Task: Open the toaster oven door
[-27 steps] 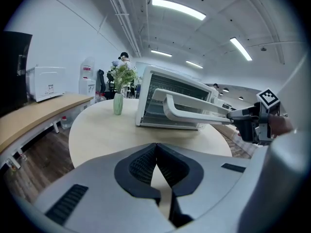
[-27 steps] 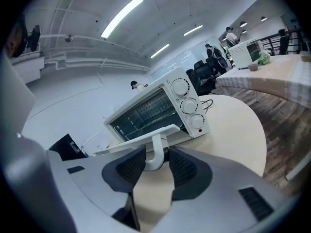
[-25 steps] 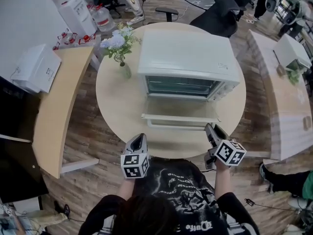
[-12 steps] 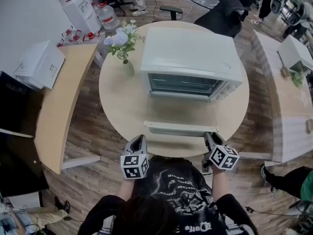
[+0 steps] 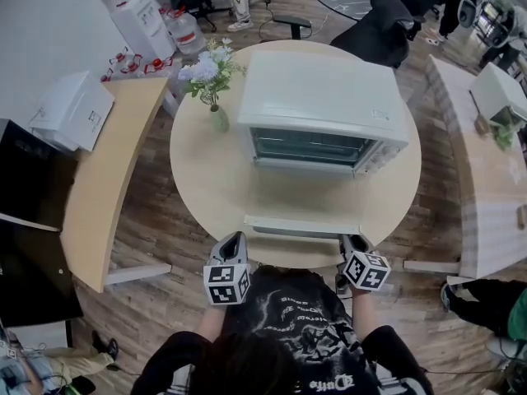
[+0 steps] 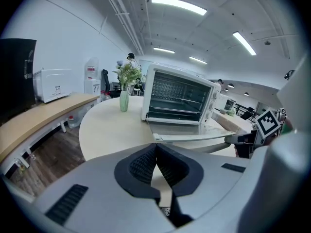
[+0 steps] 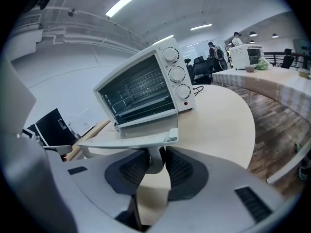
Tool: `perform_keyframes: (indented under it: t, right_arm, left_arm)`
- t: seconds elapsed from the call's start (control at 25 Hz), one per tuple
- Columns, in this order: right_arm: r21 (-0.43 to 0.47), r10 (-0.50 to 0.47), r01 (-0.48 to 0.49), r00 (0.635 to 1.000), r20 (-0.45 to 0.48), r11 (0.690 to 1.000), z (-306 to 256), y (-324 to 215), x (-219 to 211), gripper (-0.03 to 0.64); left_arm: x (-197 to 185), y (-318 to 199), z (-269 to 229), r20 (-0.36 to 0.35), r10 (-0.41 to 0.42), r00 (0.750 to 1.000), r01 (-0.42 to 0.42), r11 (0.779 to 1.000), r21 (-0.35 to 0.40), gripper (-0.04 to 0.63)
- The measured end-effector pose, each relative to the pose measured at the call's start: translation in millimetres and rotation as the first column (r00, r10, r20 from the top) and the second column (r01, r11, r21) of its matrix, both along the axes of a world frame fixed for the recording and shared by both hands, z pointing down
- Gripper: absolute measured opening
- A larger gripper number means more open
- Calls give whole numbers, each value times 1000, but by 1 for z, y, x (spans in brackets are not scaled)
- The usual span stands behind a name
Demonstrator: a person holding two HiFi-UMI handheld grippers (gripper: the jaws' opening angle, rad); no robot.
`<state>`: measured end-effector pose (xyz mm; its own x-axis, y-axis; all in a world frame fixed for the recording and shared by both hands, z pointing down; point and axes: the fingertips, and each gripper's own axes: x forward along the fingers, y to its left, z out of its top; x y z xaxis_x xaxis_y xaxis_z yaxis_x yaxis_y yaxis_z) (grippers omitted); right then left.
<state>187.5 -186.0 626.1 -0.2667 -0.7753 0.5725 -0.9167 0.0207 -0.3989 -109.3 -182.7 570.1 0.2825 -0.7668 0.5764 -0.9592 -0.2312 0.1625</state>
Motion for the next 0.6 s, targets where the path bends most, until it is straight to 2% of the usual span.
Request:
perform_keyframes:
  t: [0.4,0.6]
  right_arm:
    - [50,-5,9,996,-88,999,15,3,-1,114]
    - [56,-24,34,984,-178,998,22,5,-2,117]
  left_arm:
    - [4,-3,-1,22,14,1000,-14,1000,4,17]
    - [7,-4,-2,36,29,999,-29,1000,3,17]
